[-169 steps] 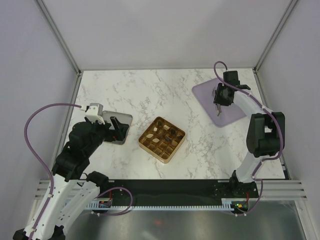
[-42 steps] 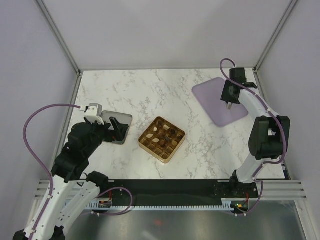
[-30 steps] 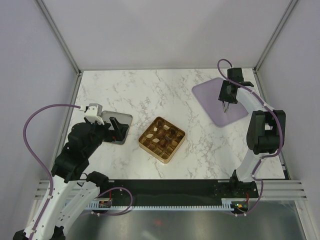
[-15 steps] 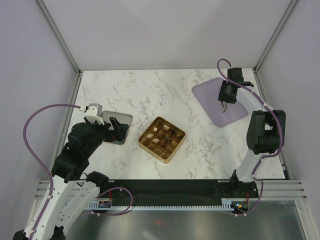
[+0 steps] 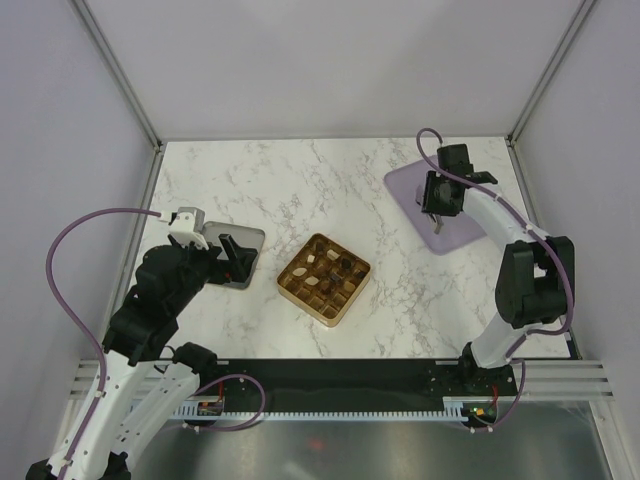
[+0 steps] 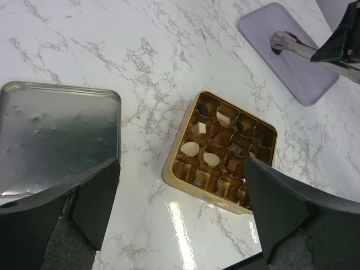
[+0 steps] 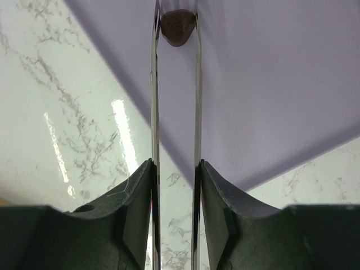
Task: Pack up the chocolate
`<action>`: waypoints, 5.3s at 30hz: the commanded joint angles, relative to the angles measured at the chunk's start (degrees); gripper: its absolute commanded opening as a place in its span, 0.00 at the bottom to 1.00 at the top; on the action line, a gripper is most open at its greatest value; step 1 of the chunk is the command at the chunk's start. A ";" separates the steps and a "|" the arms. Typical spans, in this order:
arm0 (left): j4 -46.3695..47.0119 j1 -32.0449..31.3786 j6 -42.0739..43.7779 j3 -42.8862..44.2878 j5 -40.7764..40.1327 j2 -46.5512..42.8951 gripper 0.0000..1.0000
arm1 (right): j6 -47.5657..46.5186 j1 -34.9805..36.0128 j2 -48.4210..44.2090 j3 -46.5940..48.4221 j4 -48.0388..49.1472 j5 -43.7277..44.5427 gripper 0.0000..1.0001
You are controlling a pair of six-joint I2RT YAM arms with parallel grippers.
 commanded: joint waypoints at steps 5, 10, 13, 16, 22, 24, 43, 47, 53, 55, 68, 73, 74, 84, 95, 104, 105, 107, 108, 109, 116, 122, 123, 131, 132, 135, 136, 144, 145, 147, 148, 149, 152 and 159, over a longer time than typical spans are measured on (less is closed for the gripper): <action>0.79 -0.29 0.32 -0.42 -0.15 -0.62 1.00 | 0.25 5.61 -6.65 -2.27 -1.81 2.83 0.43; 0.62 -0.29 0.32 -0.34 0.03 -0.62 1.00 | 0.16 8.26 -9.02 -3.76 -3.04 3.62 0.43; 0.71 -0.29 0.24 -0.34 0.11 -0.53 1.00 | 0.16 9.49 -9.99 -4.47 -3.48 4.58 0.43; 0.62 -0.29 0.24 -0.42 0.11 -0.62 1.00 | -0.10 9.67 -10.35 -4.91 -3.48 5.55 0.43; 0.71 -0.37 0.15 -0.42 0.11 -0.80 1.00 | -0.02 9.67 -10.87 -4.91 -4.62 8.36 0.46; 0.71 -0.29 0.15 -0.51 0.20 -0.80 1.00 | 0.25 9.67 -11.66 -4.82 -4.97 8.98 0.47; 0.62 -0.29 0.15 -0.34 0.73 -0.62 1.00 | 3.15 9.76 -16.32 -10.97 -5.68 5.12 0.49; 0.62 -0.29 0.06 -0.42 0.64 -0.80 1.00 | 3.32 9.76 -16.06 -12.64 -4.97 5.29 0.49; 0.62 -0.29 0.06 -0.51 0.64 -0.62 1.00 | 3.15 9.76 -15.62 -13.00 -4.45 5.82 0.45; 0.62 -0.29 0.06 -0.42 0.64 -0.80 1.00 | 3.06 9.75 -15.45 -12.73 -4.45 5.90 0.45; 0.71 -0.29 0.06 -0.51 0.38 -0.71 1.00 | 1.57 9.76 -15.71 -9.48 -6.11 7.40 0.41; 0.62 -0.29 0.06 -0.42 0.38 -0.80 1.00 | 1.22 9.84 -16.41 -8.78 -7.17 7.31 0.40; 0.62 -0.29 0.06 -0.51 0.38 -0.80 1.00 | 1.22 9.93 -16.67 -8.69 -7.26 7.22 0.40; 0.62 -0.29 0.15 -0.42 0.38 -0.71 1.00 | 1.04 15.37 -21.33 -6.58 -10.25 2.48 0.39; 0.71 -0.29 0.15 -0.42 0.38 -0.71 1.00 | 3.14 27.85 -29.77 -9.30 -13.94 -8.68 0.38; 0.71 -0.29 0.15 -0.42 0.29 -0.62 1.00 | 3.32 36.03 -33.99 -13.60 -15.08 -16.77 0.38; 0.71 -0.29 0.15 -0.51 0.29 -0.71 1.00 | 3.76 37.60 -34.43 -14.22 -15.17 -16.60 0.38; 0.62 -0.29 0.15 -0.51 0.29 -0.71 1.00 | 4.55 38.75 -35.74 -15.71 -15.61 -16.42 0.38; 0.71 -0.29 0.15 -0.51 0.29 -0.62 1.00 | 4.82 39.72 -36.18 -16.33 -15.87 -16.86 0.38; 0.71 -0.29 0.15 -0.42 0.29 -0.54 1.00 | 4.99 40.25 -36.97 -16.77 -15.87 -17.38 0.38; 0.79 -0.29 0.15 -0.42 0.38 -0.45 1.00 | 6.22 42.80 -39.53 -18.62 -18.59 -15.54 0.38; 0.62 -0.29 0.15 -0.42 0.38 -0.27 1.00 | 6.31 43.07 -40.76 -19.59 -19.65 -14.75 0.38; 0.71 -0.29 0.15 -0.51 0.38 -0.27 1.00 | 6.14 42.98 -40.76 -19.76 -19.74 -14.75 0.38; 0.71 -0.29 0.06 -0.51 0.29 -0.45 1.00 | 6.58 43.33 -40.49 -19.68 -19.04 -15.10 0.40; 0.71 -0.29 0.06 -0.51 0.29 -0.45 1.00 | 6.75 43.42 -40.49 -19.68 -19.04 -14.93 0.41; 0.71 -0.29 0.06 -0.42 0.29 -0.45 1.00 | 6.84 43.50 -40.41 -19.24 -19.13 -13.88 0.43; 0.62 -0.29 0.06 -0.42 0.29 -0.45 1.00 | 6.75 43.42 -40.23 -19.06 -19.04 -13.70 0.43; 0.71 -0.29 0.06 -0.42 0.38 -0.53 1.00 | 7.10 43.50 -40.05 -18.18 -18.95 -12.29 0.49; 0.62 -0.29 0.06 -0.51 0.38 -0.53 1.00 | 7.19 43.51 -40.14 -18.01 -18.95 -11.85 0.49; 0.62 -0.29 0.06 -0.51 0.38 -0.62 1.00 | 7.28 43.51 -40.23 -17.66 -18.95 -11.41 0.50; 0.62 -0.29 0.06 -0.42 0.46 -0.62 1.00 | 7.28 43.51 -40.14 -17.48 -18.86 -11.24 0.50; 0.71 -0.29 0.06 -0.42 0.46 -0.71 1.00 | 7.45 43.42 -40.14 -17.30 -18.77 -11.15 0.50; 0.71 -0.29 0.06 -0.42 0.46 -0.80 1.00 | 7.54 43.50 -40.23 -16.08 -18.69 -10.88 0.49; 0.71 -0.29 0.06 -0.42 0.55 -0.62 1.00 | 8.16 43.51 -39.35 -9.50 -18.60 -9.57 0.47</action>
